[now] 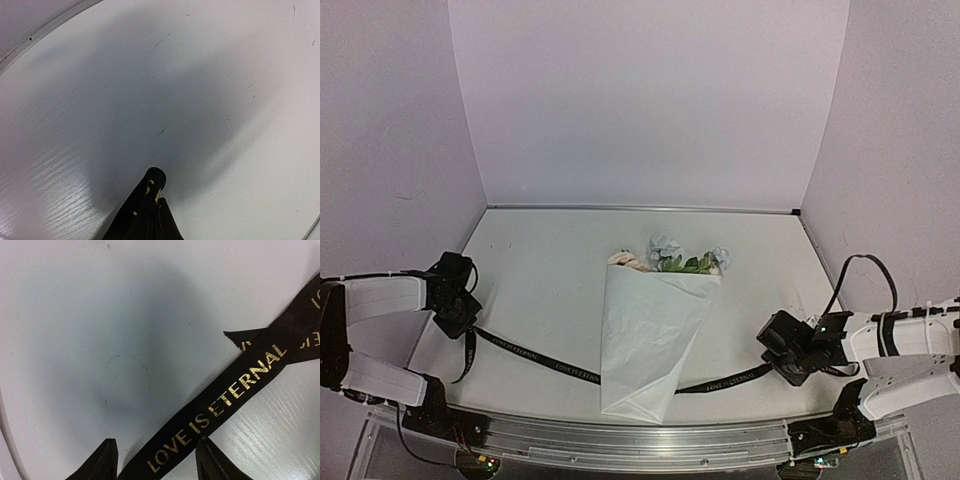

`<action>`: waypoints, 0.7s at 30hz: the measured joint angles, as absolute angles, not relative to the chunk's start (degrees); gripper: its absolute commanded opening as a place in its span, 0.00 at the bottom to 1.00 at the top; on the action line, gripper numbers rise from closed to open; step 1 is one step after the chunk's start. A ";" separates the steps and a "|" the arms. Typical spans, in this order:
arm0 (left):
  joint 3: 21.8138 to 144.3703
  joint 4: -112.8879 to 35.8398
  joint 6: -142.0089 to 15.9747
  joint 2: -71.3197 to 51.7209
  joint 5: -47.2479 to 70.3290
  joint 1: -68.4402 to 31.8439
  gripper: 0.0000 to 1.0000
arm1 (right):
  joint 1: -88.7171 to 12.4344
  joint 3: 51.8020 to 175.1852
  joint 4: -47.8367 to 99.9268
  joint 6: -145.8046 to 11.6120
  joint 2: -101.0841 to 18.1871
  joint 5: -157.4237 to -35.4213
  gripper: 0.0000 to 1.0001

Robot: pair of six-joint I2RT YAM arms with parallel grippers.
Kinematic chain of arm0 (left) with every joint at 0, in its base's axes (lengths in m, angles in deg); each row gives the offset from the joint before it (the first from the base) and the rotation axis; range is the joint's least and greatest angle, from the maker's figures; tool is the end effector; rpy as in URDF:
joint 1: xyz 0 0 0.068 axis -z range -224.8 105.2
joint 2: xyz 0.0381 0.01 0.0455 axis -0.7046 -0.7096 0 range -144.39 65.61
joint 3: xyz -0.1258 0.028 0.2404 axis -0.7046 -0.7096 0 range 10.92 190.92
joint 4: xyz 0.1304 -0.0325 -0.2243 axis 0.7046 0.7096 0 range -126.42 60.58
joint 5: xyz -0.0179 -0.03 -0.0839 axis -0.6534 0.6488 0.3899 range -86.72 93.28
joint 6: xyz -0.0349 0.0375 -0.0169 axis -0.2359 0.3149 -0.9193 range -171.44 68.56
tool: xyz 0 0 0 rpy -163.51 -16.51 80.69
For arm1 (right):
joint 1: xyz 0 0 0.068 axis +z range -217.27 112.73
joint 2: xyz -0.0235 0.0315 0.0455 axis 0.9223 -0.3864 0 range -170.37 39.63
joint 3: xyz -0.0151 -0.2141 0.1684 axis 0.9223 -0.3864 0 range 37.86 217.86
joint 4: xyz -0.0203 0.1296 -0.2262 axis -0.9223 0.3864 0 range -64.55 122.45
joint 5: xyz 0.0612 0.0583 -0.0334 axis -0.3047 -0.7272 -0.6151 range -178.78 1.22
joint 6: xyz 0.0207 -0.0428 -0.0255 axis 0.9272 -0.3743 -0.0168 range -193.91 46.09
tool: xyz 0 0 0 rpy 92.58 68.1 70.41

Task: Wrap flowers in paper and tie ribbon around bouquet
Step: Adjust the ribbon at the center of the board.

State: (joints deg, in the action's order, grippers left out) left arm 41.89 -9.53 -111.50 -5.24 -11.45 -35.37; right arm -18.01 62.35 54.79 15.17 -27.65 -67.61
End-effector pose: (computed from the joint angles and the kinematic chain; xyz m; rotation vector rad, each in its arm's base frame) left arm 0.2014 -0.0242 0.1522 -1.2034 2.3784 -0.0292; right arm 0.1218 0.1215 0.1326 0.9869 2.4931 0.2157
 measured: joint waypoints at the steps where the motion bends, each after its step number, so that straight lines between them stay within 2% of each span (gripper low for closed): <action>1: 41.77 -9.70 -111.32 -5.06 -11.44 -35.37 0.00 | -17.91 62.35 55.15 16.03 -27.65 -67.24 0.46; 10: 41.51 -11.13 -109.76 -4.89 -10.78 -35.37 0.00 | -18.09 62.39 55.76 19.32 -30.83 -66.85 0.25; 16: 41.51 -11.55 -109.11 -4.89 -10.16 -35.37 0.00 | -18.98 62.38 53.03 19.40 -32.56 -65.89 0.02; 21: 41.52 -12.78 -108.19 -4.89 -9.13 -35.37 0.00 | -21.70 62.10 51.64 17.66 -32.02 -67.33 0.00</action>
